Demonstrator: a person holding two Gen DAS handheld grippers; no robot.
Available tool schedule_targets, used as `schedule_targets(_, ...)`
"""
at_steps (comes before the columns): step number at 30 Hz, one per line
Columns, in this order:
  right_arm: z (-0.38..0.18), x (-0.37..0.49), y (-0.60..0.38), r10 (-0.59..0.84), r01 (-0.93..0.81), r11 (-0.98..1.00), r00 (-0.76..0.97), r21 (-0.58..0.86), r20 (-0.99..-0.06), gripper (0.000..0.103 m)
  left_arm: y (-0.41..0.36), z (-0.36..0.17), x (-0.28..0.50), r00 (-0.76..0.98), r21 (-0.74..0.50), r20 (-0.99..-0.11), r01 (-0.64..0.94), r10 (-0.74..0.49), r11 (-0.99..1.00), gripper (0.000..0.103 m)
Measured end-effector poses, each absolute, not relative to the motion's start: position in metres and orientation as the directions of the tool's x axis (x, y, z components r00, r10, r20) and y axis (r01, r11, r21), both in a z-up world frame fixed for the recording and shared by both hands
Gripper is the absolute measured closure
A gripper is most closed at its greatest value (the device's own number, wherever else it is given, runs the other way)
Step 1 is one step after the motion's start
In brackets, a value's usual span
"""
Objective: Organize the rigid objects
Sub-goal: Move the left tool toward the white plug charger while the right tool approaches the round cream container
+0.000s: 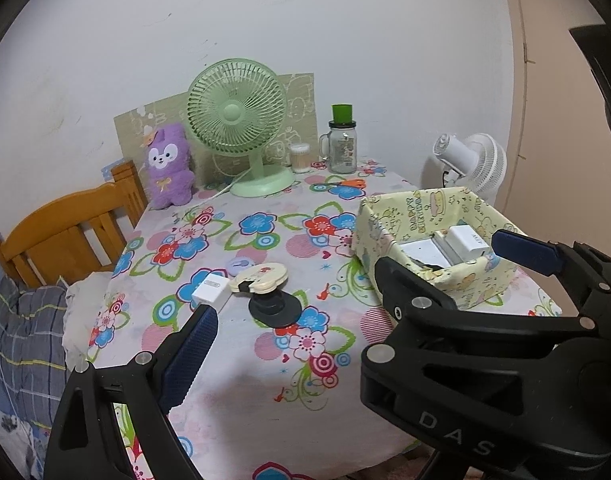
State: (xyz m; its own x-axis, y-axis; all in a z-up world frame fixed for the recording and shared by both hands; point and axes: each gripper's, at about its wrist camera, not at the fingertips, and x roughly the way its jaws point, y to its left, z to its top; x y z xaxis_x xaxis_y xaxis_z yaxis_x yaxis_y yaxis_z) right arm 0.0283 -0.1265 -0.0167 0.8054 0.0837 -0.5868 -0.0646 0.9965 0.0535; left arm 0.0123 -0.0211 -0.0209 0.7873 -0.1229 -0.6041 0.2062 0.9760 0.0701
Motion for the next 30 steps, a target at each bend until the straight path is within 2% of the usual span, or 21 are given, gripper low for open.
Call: schedule_targets(30,-0.065,0.084,-0.061,0.133,-0.157,0.987,0.746,0.022,-0.653,0.008,0.044,-0.073,0.060,0.711,-0.001,-0.697,0.131,-0.095,0.991,0.008)
